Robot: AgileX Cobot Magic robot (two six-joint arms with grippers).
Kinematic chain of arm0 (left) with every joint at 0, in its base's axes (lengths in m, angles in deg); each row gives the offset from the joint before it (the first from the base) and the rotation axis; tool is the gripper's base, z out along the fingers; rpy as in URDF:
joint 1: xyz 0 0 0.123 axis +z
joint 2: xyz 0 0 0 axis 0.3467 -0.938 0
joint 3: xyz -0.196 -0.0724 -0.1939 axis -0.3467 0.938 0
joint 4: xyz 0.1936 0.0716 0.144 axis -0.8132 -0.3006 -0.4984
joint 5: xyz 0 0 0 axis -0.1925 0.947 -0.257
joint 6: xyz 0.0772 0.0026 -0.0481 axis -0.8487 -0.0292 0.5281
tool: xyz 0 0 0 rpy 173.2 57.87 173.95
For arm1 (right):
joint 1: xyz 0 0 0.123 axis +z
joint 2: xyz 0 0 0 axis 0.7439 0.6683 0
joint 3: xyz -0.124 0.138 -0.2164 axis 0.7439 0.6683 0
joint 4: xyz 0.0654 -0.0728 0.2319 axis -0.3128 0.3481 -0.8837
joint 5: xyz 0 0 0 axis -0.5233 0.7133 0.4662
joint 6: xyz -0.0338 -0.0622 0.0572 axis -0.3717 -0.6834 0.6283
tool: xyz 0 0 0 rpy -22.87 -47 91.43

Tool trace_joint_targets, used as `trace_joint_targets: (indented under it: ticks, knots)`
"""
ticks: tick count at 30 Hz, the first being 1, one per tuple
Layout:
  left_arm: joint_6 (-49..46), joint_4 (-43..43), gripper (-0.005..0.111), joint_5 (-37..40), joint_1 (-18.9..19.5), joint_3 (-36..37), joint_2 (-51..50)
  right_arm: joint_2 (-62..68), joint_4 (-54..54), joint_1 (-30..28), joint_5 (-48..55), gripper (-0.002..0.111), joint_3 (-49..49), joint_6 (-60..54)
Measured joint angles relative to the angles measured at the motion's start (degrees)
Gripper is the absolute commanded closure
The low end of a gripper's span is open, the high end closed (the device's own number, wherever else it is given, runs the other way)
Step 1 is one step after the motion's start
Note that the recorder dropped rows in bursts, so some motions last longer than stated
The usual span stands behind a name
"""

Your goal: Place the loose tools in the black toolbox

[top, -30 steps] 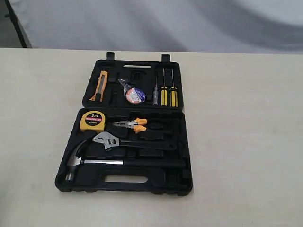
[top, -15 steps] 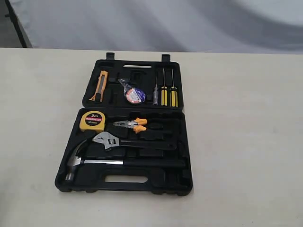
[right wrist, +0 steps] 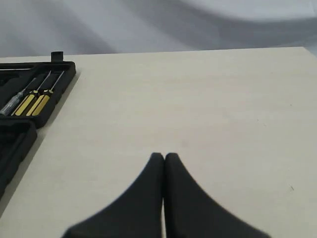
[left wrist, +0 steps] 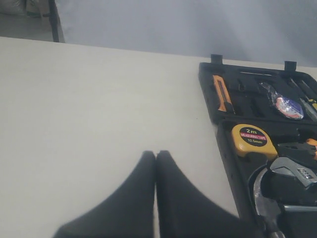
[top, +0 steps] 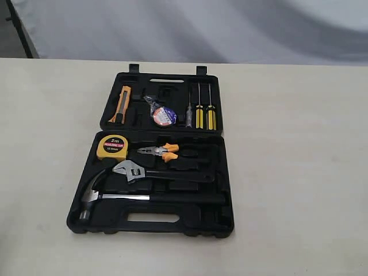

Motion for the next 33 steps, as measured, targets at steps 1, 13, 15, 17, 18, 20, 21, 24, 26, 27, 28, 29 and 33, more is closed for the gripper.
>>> trace_joint_targets:
  ticks: [1,13,15,17,18,20,21,24,26,27,28,29,33]
  knots:
    - [0.0,0.0,0.105,0.0,0.0,0.0,0.0,0.0,0.0,0.0,-0.32,0.109,0.26,0.0]
    - [0.0,0.0,0.105,0.0,0.0,0.0,0.0,0.0,-0.12,0.0,-1.82,0.109,1.45,0.0]
    - [0.0,0.0,0.105,0.0,0.0,0.0,0.0,0.0,-0.12,0.0,-1.82,0.109,1.45,0.0]
    - [0.0,0.0,0.105,0.0,0.0,0.0,0.0,0.0,-0.12,0.0,-1.82,0.109,1.45,0.0]
    - [0.0,0.0,0.105,0.0,0.0,0.0,0.0,0.0,-0.12,0.0,-1.82,0.109,1.45,0.0]
    - [0.0,0.0,0.105,0.0,0.0,0.0,0.0,0.0,-0.12,0.0,-1.82,0.109,1.45,0.0]
    - [0.0,0.0,0.105,0.0,0.0,0.0,0.0,0.0,-0.12,0.0,-1.82,0.109,1.45,0.0]
    - [0.0,0.0,0.105,0.0,0.0,0.0,0.0,0.0,-0.12,0.0,-1.82,0.109,1.45,0.0]
    - [0.0,0.0,0.105,0.0,0.0,0.0,0.0,0.0,-0.12,0.0,-1.82,0.109,1.45,0.34]
    - [0.0,0.0,0.105,0.0,0.0,0.0,0.0,0.0,-0.12,0.0,-1.82,0.109,1.45,0.44]
    - [0.0,0.0,0.105,0.0,0.0,0.0,0.0,0.0,-0.12,0.0,-1.82,0.109,1.45,0.44]
    - [0.0,0.0,0.105,0.0,0.0,0.0,0.0,0.0,-0.12,0.0,-1.82,0.109,1.45,0.56]
    - [0.0,0.0,0.105,0.0,0.0,0.0,0.0,0.0,-0.12,0.0,-1.82,0.109,1.45,0.56]
